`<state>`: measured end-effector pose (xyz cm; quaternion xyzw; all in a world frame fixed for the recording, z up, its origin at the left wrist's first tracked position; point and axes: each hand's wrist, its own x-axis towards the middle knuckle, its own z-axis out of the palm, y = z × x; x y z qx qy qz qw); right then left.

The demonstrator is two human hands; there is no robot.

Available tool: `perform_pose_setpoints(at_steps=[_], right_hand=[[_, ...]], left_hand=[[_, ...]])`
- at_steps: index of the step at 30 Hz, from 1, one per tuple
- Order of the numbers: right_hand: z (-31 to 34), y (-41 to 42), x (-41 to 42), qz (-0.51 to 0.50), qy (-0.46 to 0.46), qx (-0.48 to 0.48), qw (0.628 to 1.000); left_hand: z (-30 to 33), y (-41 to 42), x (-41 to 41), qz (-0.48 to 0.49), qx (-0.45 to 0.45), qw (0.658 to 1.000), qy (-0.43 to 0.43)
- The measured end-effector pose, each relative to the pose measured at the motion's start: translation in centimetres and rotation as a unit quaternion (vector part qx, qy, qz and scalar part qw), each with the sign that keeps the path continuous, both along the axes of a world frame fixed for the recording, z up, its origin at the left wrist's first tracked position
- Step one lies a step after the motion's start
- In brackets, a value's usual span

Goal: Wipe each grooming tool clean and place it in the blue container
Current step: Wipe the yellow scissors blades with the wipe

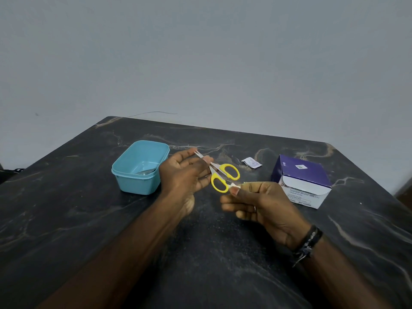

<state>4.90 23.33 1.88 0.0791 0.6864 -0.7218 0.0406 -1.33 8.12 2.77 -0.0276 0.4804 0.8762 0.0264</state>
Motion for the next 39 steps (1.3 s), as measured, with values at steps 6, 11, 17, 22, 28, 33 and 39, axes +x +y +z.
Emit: perform_pose_setpoints(at_steps=[6,11,17,22,28,33,39], right_hand=[[-0.2,0.1,-0.4,-0.115,0.075,0.035,0.990],[-0.6,0.2,-0.4,-0.127,0.161,0.114,0.972],[-1.1,0.0,-0.5,-0.116,0.173,0.134,0.969],[-1.2,0.0,-0.7,-0.117,0.192,0.148,0.963],[-1.2,0.1,-0.8,-0.149,0.207,0.148,0.955],[-1.1,0.2,-0.9,-0.186,0.199,0.149,0.951],[-1.1,0.3,-0.9,-0.193,0.192,0.119,0.955]], left_hand=[[-0.1,-0.5,-0.5,0.011,-0.031,0.999,0.000],[-0.7,0.5,0.1,-0.024,-0.074,0.997,0.013],[-1.1,0.9,0.5,-0.037,-0.100,0.993,0.044],[-1.6,1.2,0.4,-0.038,-0.146,0.987,0.053],[-1.5,1.2,1.0,-0.100,-0.174,0.977,0.078],[-1.9,1.4,1.5,-0.146,-0.207,0.962,0.102],[-1.8,1.6,1.7,-0.163,-0.223,0.954,0.115]])
